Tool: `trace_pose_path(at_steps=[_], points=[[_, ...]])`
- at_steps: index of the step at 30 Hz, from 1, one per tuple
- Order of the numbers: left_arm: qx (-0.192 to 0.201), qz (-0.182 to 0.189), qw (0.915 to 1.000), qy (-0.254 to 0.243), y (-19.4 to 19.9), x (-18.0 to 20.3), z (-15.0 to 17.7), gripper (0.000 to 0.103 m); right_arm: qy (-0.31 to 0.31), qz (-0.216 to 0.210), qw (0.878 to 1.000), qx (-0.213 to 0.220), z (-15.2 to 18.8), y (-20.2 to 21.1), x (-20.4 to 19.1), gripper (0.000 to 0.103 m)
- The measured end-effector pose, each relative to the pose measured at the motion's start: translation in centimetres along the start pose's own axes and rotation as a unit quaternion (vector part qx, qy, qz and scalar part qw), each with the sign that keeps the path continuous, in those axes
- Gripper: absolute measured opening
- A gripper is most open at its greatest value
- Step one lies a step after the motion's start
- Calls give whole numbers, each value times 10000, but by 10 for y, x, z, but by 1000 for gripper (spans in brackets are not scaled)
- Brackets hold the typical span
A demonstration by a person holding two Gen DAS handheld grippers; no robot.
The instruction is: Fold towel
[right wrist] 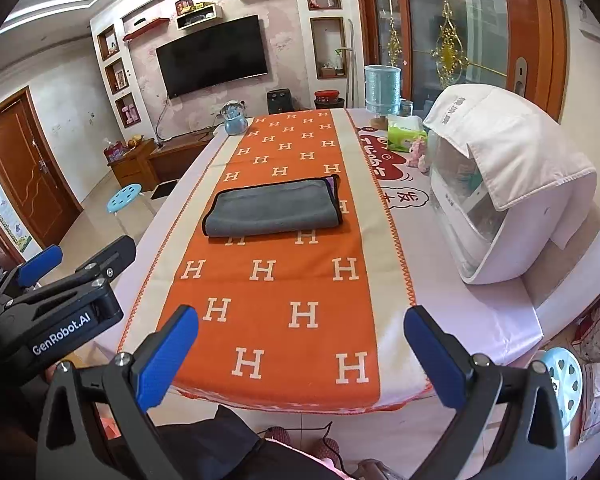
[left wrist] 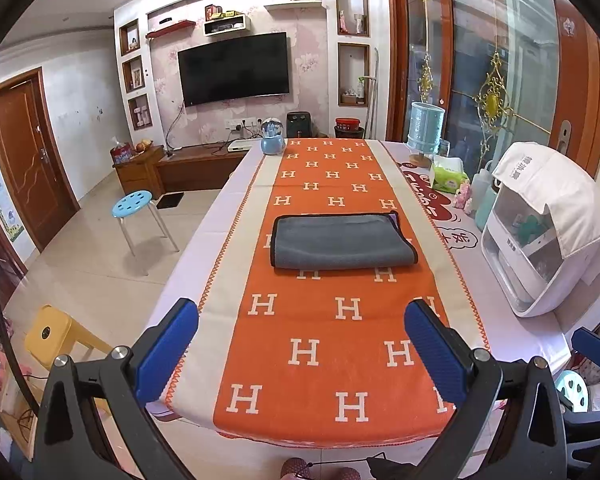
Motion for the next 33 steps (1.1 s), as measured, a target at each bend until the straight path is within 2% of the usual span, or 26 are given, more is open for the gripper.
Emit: trace_pose_path(at_steps=[33], points=[[-142,-136,9998,43,0,-5,10,102,109,-275,9992,-260,1,-16,6,103]])
Point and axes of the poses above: each gripper's, at about its wrist camera, not at the fingertips, and y roughly against the way its jaws point, x to its right, z to its underside, the point moved 9 cm from there along -y, roughly the way its jaws point, and after that the axes turned 2 degrees about -x, right-handed, at the moved point
